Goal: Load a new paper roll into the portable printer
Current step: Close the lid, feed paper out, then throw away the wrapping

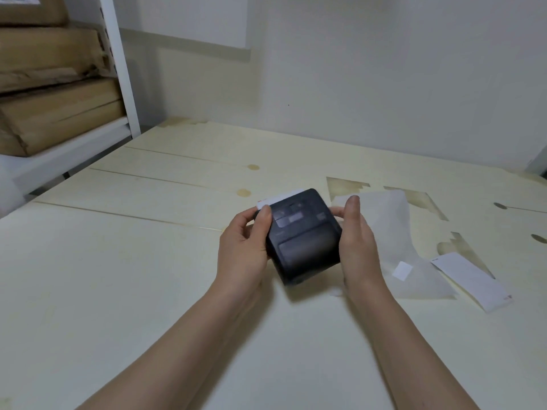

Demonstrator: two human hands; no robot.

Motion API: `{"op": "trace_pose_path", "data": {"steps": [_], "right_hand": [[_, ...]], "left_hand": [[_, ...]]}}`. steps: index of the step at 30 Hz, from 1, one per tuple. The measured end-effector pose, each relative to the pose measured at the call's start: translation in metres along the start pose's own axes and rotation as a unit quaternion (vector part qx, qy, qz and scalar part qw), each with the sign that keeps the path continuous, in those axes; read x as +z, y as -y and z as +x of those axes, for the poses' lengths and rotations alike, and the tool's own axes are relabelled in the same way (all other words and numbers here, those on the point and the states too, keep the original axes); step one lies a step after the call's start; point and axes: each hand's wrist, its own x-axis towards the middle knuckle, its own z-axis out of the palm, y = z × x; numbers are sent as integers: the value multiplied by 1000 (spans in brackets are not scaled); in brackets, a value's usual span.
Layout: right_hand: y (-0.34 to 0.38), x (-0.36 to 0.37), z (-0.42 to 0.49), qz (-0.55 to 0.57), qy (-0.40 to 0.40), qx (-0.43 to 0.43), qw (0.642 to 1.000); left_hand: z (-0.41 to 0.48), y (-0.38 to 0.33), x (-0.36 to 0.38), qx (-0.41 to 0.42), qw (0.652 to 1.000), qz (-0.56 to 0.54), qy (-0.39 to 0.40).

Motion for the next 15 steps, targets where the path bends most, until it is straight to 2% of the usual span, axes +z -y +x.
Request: {"op": "trace_pose_path", "data": {"steps": [4, 7, 9, 11, 13, 15], "right_hand": [[2, 3, -5, 74, 73, 79, 992], [3, 12, -16, 120, 136, 108, 977], [3, 15, -16, 159, 126, 109, 973], [5, 10, -12, 207, 81, 109, 969], [5, 0, -6, 206, 59, 82, 973], [2, -10, 0, 196, 59, 50, 978]], "left_hand": [[9, 3, -5, -92, 991, -94, -32], [7, 2, -7, -94, 990, -103, -3], [5, 3, -7, -76, 994, -71, 40], [4, 2, -7, -71, 993, -39, 89], [5, -2, -7, -70, 987, -21, 140], [8, -6, -6, -85, 984, -40, 151]]}}
